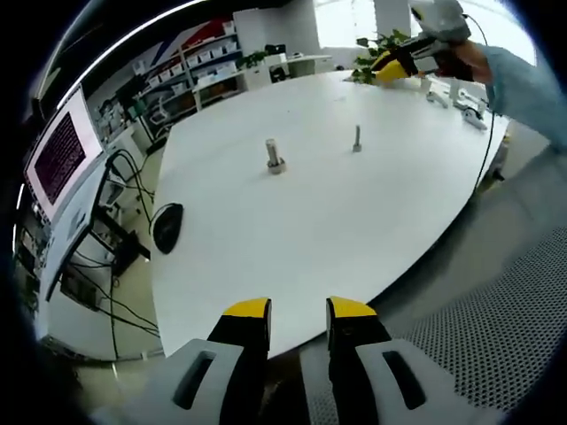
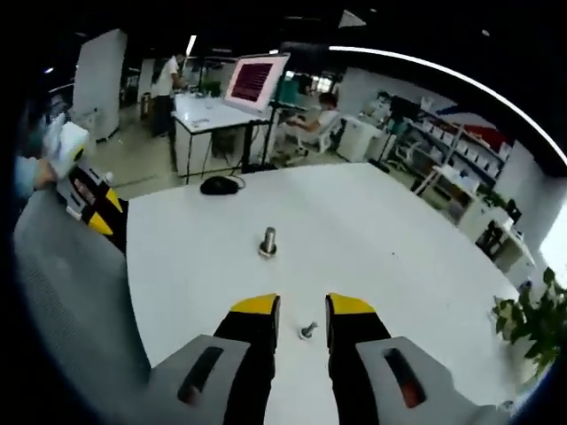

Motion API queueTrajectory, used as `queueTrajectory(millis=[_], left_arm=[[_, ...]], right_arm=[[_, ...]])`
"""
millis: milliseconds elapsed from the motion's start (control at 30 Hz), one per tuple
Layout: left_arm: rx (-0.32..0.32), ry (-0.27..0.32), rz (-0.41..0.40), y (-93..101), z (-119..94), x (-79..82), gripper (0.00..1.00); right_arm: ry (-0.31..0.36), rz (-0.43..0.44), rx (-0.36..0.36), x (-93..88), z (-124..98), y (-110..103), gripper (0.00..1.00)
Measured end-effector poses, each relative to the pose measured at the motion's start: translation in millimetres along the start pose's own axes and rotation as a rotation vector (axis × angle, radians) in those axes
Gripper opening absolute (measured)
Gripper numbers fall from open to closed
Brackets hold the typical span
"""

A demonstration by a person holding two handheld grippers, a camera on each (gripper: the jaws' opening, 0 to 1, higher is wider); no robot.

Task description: Place the washer onto the threaded stud by aligning its center hole with the stud, sliding it down to the base, and recovering from edge contact or off-axis alignment until the washer reaches the visible bottom stop.

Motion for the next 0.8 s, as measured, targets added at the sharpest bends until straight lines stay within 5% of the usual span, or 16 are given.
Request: queueTrajectory(millis=[267,400,633,800], left_arm=[[-0.005,-0.024,0.017,2.3,0.9,-2.6,0.24],[-0.008,-0.048,0.026,5.4,0.9,-5.9,0.25],[-0.008,-0.07,0.058,5.6,1.1,-7.9,0.31],[-0.014,-0.066,0.062,6.7,1.2,-7.1,0.3]], right_arm=[[0.042,0.089,-0.045,-17.0,-64.1,-12.5,0.29],[0.088,0.209,-0.06,-28.2,-89.9,-21.3,0.29],[0.091,0.347,-0.119,-64.1,-121.6,-32.7,0.29],[0.031,0.389,-0.174,-92.9,-137.3,-43.3,0.29]])
Point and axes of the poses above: the point that each gripper's makers call its tool centre point, and the gripper's own axes: z roughly forward along the fingers, y roughly to its right, x roughly out of its top, the point moved 3 cm from there along -z, roughly backward along the fingers, and after that the axes turned 6 degrees about -z, right-handed, at the moved point
